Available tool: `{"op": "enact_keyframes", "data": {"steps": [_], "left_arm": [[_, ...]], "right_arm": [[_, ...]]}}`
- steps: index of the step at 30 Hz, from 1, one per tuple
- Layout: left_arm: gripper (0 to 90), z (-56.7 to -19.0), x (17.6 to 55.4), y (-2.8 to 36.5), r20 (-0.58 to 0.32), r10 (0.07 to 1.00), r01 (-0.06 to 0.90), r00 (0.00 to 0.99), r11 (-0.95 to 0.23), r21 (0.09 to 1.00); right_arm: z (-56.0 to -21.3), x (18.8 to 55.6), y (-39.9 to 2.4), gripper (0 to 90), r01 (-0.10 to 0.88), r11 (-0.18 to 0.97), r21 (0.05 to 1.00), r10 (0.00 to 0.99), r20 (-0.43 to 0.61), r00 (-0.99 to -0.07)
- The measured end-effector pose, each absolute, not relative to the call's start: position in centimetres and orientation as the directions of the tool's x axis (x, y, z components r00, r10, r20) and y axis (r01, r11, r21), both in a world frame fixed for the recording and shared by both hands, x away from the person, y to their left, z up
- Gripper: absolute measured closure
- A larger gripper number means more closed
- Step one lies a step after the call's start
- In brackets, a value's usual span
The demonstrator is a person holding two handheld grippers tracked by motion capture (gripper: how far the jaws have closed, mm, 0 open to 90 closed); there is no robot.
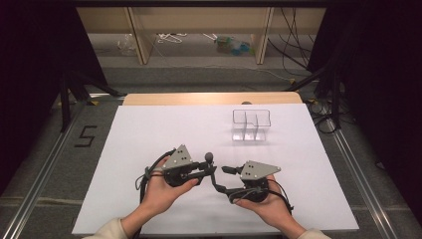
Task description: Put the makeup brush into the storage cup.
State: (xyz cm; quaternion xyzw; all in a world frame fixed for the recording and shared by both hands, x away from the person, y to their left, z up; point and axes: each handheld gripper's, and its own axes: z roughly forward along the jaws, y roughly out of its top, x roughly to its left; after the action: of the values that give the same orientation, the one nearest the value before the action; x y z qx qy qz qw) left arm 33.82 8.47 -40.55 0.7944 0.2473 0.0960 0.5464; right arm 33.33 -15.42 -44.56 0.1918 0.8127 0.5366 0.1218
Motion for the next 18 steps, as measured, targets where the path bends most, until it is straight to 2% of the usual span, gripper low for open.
{"op": "enact_keyframes", "data": {"steps": [1, 2, 13, 18], "left_arm": [[76.7, -40.6, 33.8, 8.4, -0.126, 0.497, 0.295, 0.858, -0.279, 0.914], [76.7, -40.6, 33.7, 8.3, -0.121, 0.499, 0.294, 0.858, -0.283, 0.913], [76.7, -40.9, 33.6, 8.1, -0.143, 0.502, 0.312, 0.853, -0.27, 0.911], [76.7, -41.2, 33.8, 8.1, -0.158, 0.494, 0.321, 0.855, -0.263, 0.91]], "right_arm": [[-44.7, 33.4, -15.1, 47.3, 0.184, 0.356, 0.916, 0.44, 0.009, -0.898], [-44.7, 33.4, -14.9, 50.2, 0.19, 0.357, 0.915, 0.432, 0.018, -0.902], [-45.0, 33.5, -13.9, 65.2, 0.191, 0.327, 0.925, 0.452, 0.024, -0.891], [-44.8, 33.5, -13.9, 75.5, 0.194, 0.331, 0.924, 0.44, 0.03, -0.897]]}}
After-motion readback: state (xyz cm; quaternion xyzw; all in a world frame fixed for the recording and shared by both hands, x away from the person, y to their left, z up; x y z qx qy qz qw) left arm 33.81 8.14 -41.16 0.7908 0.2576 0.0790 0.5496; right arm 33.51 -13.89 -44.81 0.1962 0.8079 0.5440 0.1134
